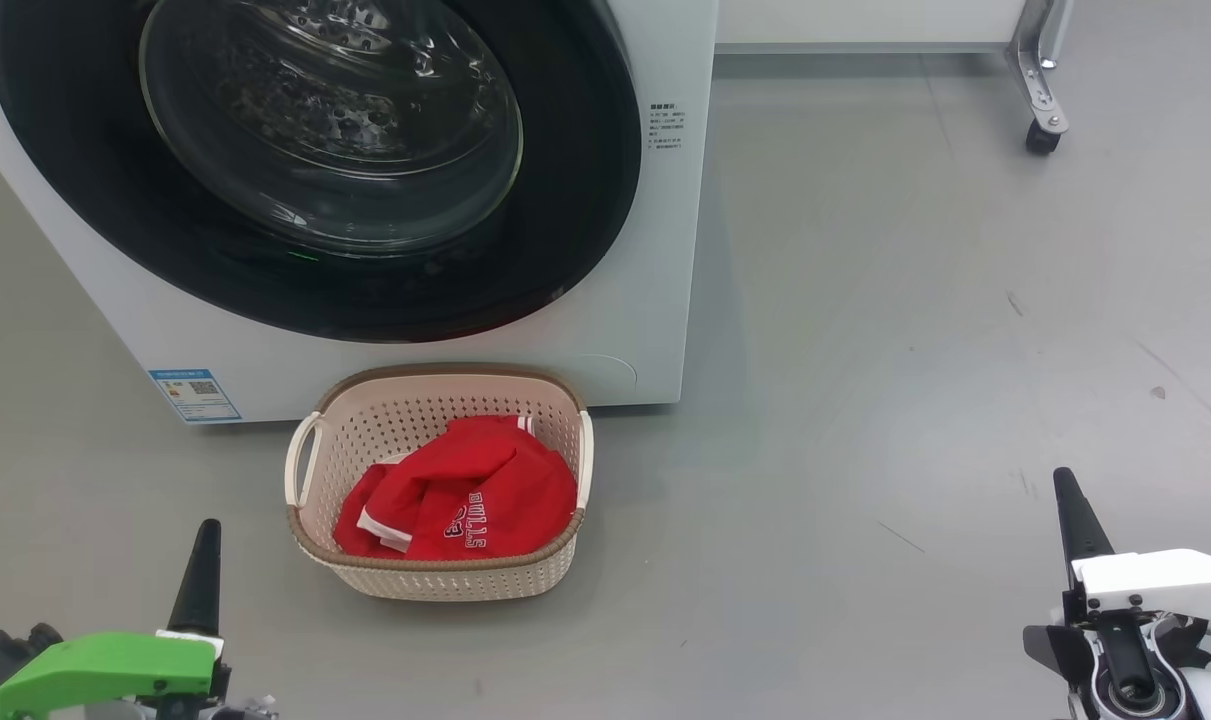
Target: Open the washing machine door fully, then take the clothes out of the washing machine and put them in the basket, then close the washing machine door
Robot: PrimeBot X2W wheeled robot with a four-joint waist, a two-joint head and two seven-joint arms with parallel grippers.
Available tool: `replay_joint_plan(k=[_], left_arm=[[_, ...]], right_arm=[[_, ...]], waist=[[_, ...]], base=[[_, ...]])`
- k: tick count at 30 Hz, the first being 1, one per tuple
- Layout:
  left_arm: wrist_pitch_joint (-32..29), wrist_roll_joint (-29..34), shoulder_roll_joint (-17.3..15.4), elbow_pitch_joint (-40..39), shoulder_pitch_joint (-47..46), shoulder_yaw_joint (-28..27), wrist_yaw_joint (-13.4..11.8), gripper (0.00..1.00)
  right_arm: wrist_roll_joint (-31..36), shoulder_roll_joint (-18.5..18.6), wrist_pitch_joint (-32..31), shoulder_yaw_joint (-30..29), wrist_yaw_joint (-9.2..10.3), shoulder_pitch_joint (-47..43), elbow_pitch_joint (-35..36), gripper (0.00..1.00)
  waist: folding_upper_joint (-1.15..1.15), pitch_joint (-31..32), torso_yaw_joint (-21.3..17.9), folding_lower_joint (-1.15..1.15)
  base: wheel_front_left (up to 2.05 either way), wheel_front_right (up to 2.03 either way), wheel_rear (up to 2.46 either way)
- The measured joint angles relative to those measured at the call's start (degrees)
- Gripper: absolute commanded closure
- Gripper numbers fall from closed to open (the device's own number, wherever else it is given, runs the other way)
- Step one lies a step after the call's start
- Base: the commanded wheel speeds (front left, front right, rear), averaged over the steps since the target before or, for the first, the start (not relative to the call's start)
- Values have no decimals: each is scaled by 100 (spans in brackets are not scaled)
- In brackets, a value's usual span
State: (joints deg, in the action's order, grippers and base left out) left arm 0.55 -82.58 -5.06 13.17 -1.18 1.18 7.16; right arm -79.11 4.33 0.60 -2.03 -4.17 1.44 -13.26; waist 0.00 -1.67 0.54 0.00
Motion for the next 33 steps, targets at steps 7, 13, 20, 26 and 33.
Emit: replay_joint_plan(k=[7,13,20,26,33], left_arm=[[-111,-450,4,84,-43,-58,0,100],[-231,-811,11,126,-109,-100,0,100],[-353,-1230,15,191,-126,-143,0,100],[-353,-1240,15,213,-149,-155,0,100],[-353,-1240,16,225,-158,-159,0,100]], right_arm=[[-547,12,-133,-55,-87,52,-67,100],[-1009,18,-238,-99,-166,87,-129,100],[-1551,23,-352,-148,-233,153,-200,100],[-1601,25,-358,-156,-233,161,-211,100],[-1601,25,-358,-158,-241,163,-224,100]], waist=[[0,52,-19,0],[0,97,-35,0],[0,149,-53,0],[0,150,-54,0],[0,151,-54,0]], base=[[0,0,0],[0,0,0],[0,0,0],[0,0,0],[0,0,0]])
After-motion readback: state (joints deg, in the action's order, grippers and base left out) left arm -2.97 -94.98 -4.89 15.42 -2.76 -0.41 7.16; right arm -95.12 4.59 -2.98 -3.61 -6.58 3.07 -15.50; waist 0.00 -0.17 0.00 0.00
